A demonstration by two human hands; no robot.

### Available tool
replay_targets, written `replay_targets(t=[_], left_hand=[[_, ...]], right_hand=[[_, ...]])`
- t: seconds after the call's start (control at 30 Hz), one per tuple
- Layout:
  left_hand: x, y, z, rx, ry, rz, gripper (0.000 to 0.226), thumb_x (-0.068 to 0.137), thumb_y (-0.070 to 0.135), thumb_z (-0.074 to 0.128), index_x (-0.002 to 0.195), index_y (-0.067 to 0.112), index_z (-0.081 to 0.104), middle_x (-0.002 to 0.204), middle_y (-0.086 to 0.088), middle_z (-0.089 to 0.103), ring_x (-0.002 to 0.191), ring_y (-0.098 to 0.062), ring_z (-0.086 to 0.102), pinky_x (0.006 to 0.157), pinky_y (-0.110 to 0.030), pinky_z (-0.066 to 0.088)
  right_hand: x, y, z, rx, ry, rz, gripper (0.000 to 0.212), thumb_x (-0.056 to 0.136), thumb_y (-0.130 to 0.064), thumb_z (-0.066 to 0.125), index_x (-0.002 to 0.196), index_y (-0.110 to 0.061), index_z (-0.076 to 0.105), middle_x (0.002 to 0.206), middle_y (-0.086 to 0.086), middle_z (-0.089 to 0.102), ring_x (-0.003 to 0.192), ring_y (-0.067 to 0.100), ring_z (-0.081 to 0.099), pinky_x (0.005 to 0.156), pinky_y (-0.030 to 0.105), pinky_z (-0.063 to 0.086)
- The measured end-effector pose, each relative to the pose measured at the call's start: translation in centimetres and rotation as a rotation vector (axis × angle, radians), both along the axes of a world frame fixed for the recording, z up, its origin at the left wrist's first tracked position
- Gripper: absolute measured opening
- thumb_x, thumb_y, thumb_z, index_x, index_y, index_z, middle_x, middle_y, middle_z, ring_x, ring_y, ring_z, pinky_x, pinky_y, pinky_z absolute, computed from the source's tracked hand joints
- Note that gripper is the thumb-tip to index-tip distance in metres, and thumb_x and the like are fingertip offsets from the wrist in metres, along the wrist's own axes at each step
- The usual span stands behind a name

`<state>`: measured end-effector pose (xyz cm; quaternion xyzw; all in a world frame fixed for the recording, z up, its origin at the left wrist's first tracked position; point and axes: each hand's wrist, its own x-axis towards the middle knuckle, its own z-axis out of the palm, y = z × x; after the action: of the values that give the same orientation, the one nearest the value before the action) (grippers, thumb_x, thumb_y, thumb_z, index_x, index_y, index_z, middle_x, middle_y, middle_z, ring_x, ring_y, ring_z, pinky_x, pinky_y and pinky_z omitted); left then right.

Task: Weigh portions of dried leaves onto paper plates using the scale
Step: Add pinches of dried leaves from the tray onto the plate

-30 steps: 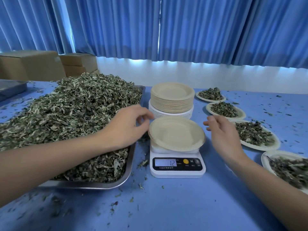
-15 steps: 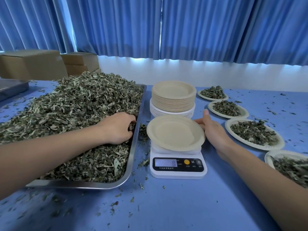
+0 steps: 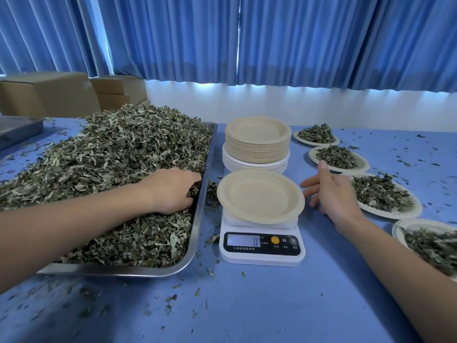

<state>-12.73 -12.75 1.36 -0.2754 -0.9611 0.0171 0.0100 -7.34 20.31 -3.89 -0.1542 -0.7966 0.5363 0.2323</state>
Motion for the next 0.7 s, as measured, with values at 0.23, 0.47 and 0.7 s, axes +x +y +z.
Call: replay_targets(t=[0.23, 0.47, 0.7], left_hand=[[-0.13, -0.08, -0.10, 0.078, 0.010, 0.001, 0.043, 0.084, 0.021, 0.066, 0.123, 0.035, 0.056, 0.103, 0.000, 0.069, 0.085, -0.024, 0.062, 0.076, -0.032, 0.052], [-0.49, -0.33, -0.42, 0.117, 0.007, -0.002, 0.042, 0.084, 0.018, 0.067, 0.121, 0.035, 0.057, 0.074, 0.011, 0.052, 0.062, -0.013, 0.050, 0.067, -0.029, 0.046], [-0.86, -0.22, 0.24, 0.139, 0.036, 0.043, 0.025, 0.079, 0.010, 0.072, 0.101, 0.021, 0.068, 0.064, 0.010, 0.055, 0.049, -0.002, 0.049, 0.044, -0.020, 0.033]], right_hand=[[-0.01, -0.80, -0.02, -0.121, -0.043, 0.157, 0.072, 0.104, -0.058, 0.034, 0.083, -0.004, 0.076, 0.074, 0.014, 0.077, 0.062, 0.025, 0.071, 0.056, 0.034, 0.054], [-0.47, -0.75, 0.39, -0.196, -0.069, 0.203, 0.070, 0.105, -0.056, 0.033, 0.089, -0.002, 0.075, 0.081, 0.014, 0.078, 0.073, 0.026, 0.077, 0.054, 0.024, 0.056], [-0.41, -0.02, 0.17, -0.231, -0.033, 0.180, 0.070, 0.106, -0.056, 0.034, 0.092, 0.000, 0.074, 0.084, 0.014, 0.079, 0.076, 0.027, 0.077, 0.060, 0.026, 0.058]])
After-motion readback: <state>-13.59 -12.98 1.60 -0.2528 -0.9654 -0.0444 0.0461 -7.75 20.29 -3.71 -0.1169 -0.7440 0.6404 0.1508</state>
